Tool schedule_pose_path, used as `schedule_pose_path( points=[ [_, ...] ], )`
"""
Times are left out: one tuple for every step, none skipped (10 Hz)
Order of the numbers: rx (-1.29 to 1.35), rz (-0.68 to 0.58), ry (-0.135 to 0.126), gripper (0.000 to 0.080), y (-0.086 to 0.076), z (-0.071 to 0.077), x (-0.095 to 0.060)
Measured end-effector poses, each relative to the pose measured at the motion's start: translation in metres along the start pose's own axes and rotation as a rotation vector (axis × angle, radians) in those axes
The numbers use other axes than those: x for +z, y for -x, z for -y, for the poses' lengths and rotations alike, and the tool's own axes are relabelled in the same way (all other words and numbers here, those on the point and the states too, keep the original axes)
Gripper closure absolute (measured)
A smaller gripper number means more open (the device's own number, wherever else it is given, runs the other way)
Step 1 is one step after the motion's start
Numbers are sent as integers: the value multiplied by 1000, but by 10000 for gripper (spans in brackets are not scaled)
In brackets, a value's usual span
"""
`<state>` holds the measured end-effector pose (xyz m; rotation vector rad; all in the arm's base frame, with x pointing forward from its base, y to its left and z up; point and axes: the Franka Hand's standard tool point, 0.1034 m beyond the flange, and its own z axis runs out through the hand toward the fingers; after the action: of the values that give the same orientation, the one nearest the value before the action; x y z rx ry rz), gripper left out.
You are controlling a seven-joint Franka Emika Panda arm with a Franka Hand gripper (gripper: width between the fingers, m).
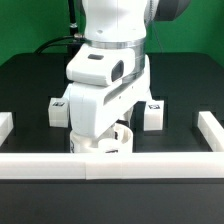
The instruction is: Assemble stool
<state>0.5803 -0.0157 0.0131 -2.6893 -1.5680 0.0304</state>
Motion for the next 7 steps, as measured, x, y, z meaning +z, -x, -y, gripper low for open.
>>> schedule_pose_path(
  points=[
    [0, 0, 0, 475, 0, 0, 0],
    [0, 0, 0, 475, 0, 0, 0],
    [0, 0, 0, 475, 0, 0, 0],
    [0, 0, 0, 475, 0, 0, 0],
    [0, 0, 0, 475, 0, 0, 0],
    [2, 0, 0, 475, -3, 1, 0],
    [6, -6, 1, 475, -16, 8, 0]
  ],
)
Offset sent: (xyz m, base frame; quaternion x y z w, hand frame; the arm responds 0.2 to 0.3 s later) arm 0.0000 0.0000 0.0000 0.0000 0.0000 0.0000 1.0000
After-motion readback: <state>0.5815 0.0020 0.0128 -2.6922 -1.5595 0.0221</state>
